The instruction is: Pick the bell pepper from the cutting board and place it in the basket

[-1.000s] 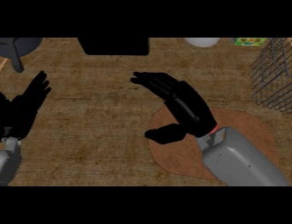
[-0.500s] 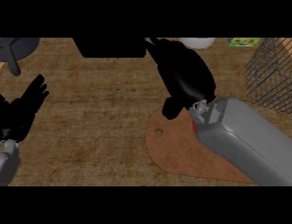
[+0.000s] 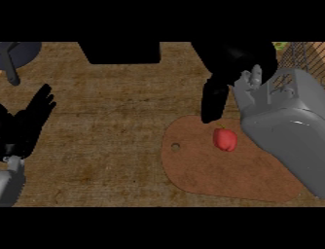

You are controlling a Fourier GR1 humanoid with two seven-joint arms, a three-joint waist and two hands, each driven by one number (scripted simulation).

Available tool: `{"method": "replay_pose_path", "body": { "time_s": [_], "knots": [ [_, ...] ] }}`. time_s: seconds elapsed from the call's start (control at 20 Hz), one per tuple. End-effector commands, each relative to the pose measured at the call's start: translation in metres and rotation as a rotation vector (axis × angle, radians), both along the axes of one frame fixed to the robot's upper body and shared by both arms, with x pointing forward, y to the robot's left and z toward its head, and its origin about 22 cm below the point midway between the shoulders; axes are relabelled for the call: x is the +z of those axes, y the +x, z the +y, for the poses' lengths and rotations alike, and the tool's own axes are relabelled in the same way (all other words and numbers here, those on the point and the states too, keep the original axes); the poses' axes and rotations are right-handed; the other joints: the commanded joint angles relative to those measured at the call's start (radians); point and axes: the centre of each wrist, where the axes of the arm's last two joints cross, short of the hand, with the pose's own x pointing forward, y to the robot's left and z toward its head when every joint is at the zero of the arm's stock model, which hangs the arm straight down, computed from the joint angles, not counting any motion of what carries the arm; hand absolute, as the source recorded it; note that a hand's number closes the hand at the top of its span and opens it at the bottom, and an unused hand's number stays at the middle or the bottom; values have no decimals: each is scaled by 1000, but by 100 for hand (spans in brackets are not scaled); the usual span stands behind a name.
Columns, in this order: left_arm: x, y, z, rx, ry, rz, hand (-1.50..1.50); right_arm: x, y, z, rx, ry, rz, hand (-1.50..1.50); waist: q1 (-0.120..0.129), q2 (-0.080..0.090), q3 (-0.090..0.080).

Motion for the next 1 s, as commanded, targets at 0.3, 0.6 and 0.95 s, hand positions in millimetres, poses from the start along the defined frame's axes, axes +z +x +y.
{"method": "replay_pose_path", "body": {
  "time_s": [0.3, 0.6, 0.95],
  "knots": [
    [-1, -8, 14, 22, 4, -11, 0, 25, -27, -68, -33, 29, 159, -150, -7, 4, 2],
    [4, -16, 3, -2, 0, -18, 0, -6, -61, -93, -26, 153, 99, -150, 13, 10, 3],
    [11, -1, 3, -28, 3, -10, 0, -60, -86, -115, -19, 178, 47, -150, 15, 15, 3]
  ]
}}
